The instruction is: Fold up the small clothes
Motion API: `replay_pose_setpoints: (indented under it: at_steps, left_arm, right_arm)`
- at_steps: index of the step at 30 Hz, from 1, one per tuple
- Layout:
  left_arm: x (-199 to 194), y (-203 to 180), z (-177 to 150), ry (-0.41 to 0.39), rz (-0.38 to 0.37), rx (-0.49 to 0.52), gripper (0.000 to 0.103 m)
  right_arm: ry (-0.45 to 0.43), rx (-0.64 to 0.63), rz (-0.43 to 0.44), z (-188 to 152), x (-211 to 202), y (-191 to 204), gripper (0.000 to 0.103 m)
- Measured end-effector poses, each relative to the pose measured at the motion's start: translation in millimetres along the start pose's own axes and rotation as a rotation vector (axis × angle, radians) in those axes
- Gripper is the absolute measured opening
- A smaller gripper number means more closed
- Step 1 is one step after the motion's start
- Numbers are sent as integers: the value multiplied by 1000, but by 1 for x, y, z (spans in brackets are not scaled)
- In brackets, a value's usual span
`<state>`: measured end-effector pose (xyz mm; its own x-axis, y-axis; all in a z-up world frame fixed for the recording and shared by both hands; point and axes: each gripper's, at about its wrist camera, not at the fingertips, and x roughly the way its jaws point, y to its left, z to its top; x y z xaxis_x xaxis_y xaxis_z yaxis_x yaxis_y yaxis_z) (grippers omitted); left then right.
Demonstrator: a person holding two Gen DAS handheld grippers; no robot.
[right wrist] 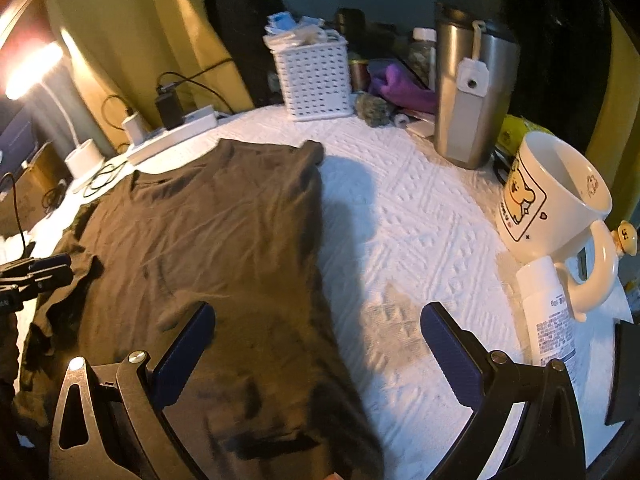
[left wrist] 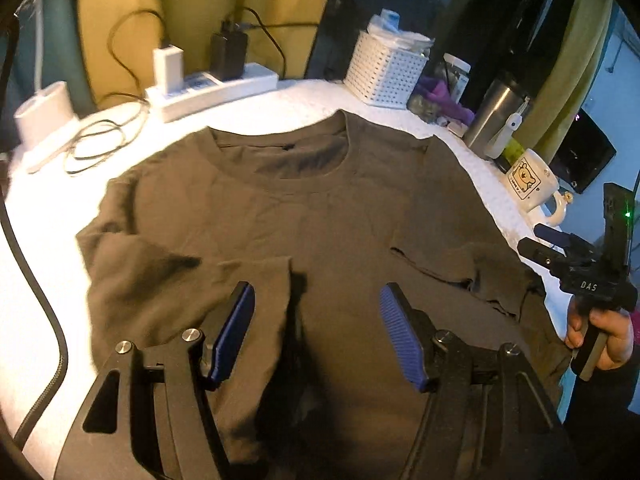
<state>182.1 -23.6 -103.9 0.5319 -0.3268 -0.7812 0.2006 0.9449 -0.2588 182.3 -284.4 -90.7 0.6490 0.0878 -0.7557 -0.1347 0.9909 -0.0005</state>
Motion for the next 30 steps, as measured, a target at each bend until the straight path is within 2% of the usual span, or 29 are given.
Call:
replay_pose_setpoints:
  at_steps: [5, 14, 22, 30]
  left_arm:
    - [-29, 6, -18, -38, 40, 5, 65]
    - [-66, 17, -56, -82, 67, -14, 65]
    - [-90, 18, -84, -122, 82, -31, 65]
    - [-103, 14, -108, -144, 105, -39, 65]
  right_arm:
    - [-17, -43, 18, -10, -16, 23, 103]
    - [-24, -105, 39, -36, -44, 69, 103]
    - [-5, -163, 63, -69, -61, 109, 103]
    - [14, -193, 78, -95, -72, 133, 103]
